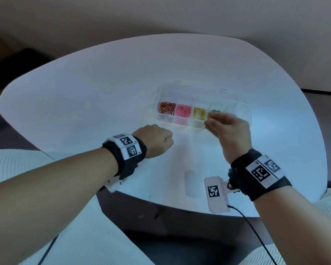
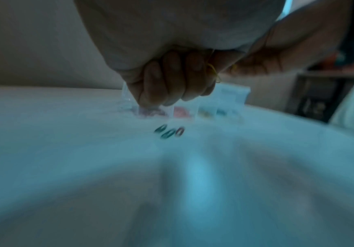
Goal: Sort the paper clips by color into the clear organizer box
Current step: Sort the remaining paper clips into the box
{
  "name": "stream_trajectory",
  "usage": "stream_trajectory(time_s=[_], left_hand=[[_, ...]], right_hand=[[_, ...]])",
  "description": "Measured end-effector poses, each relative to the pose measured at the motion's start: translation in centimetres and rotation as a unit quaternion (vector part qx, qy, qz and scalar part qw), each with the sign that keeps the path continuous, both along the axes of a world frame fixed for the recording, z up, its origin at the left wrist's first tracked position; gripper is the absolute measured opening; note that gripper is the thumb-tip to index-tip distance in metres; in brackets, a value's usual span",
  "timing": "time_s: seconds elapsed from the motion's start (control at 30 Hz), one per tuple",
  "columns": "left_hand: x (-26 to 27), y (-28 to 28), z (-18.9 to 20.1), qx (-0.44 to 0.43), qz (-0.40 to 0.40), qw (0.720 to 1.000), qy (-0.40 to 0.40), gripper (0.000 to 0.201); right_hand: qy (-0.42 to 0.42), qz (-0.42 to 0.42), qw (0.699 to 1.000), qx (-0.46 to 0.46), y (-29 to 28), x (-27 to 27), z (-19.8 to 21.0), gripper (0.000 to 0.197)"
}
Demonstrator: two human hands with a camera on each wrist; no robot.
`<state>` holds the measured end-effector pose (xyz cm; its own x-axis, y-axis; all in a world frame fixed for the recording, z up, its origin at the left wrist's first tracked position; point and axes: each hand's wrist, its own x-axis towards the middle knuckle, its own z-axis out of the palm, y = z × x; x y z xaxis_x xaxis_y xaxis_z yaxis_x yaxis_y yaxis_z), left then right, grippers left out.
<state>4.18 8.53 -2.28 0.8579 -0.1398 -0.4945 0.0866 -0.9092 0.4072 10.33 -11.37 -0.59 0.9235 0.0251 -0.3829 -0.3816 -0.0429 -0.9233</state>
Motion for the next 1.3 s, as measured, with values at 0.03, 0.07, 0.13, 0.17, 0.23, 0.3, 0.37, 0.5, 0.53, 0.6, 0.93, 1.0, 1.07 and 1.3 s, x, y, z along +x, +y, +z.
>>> stream_trajectory(time_s=[0.03,0.07,0.13,0.17,0.23,0.3,0.37,0.5,0.53,0.6,0.93,1.0,1.07,1.3], left_hand=[[0.4,-0.4,0.6,-0.054,0.035,0.998,0.008,0.026],[0.9,-0.9,1.2,-0.118,0.078,0.99,0.016,0.025],[1.9,-1.9,2.2,-0.259,0.192,0.946,0.041,0.031],[2.5,-2.3,2.7,-0.313,0.238,0.918,0.052,0.036],[3.7,-3.2,3.5,-0.374,0.285,0.881,0.056,0.042],[5.2,-4.1,4.0,-0.42,0.309,0.852,0.058,0.041],[6.7,-4.5,4.4,-0.448,0.332,0.828,0.054,0.035],[9.7,-5.7,4.6,-0.423,0.352,0.834,0.041,0.029],[10.3,-6.1,4.5,-0.405,0.359,0.84,0.042,0.029],[11.2,-6.8,4.3,-0.383,0.367,0.846,0.061,0.022],[9.1,-4.3,6.0,-0.369,0.32,0.872,0.033,0.019],[7.9,-2.3,6.8,-0.283,0.275,0.919,-0.015,0.015],[6.4,-0.2,6.7,-0.168,0.237,0.956,-0.037,0.014],[1.9,3.7,1.7,-0.011,0.174,0.985,0.021,0.014]], right_hand=[[-0.034,-0.006,0.999,-0.032,0.1,0.7,0.4,0.019],[-0.062,-0.011,0.996,-0.061,0.2,1.3,0.7,0.018],[-0.092,-0.008,0.99,-0.102,0.7,2.5,1.1,0.018],[-0.1,0.006,0.987,-0.127,0.9,2.9,1.2,0.02],[-0.102,0.047,0.978,-0.177,1.2,3.5,1.2,0.03],[-0.091,0.043,0.978,-0.185,0.9,3.9,0.9,0.038],[-0.086,0.004,0.982,-0.165,0.5,3.9,0.8,0.034],[-0.082,-0.058,0.986,-0.136,-1.2,3.2,0.8,0.025],[-0.08,-0.069,0.986,-0.13,-1.5,3.0,0.8,0.025],[-0.076,-0.083,0.987,-0.116,-2.2,2.9,0.7,0.026],[-0.129,-0.04,0.982,-0.135,-0.8,2.5,2.1,0.028],[-0.123,0.025,0.982,-0.138,0.4,1.8,1.9,0.031],[-0.108,0.128,0.971,-0.171,1.9,1.2,1.1,0.032],[-0.135,0.39,0.83,-0.375,6.9,-1.0,-3.3,0.025]])
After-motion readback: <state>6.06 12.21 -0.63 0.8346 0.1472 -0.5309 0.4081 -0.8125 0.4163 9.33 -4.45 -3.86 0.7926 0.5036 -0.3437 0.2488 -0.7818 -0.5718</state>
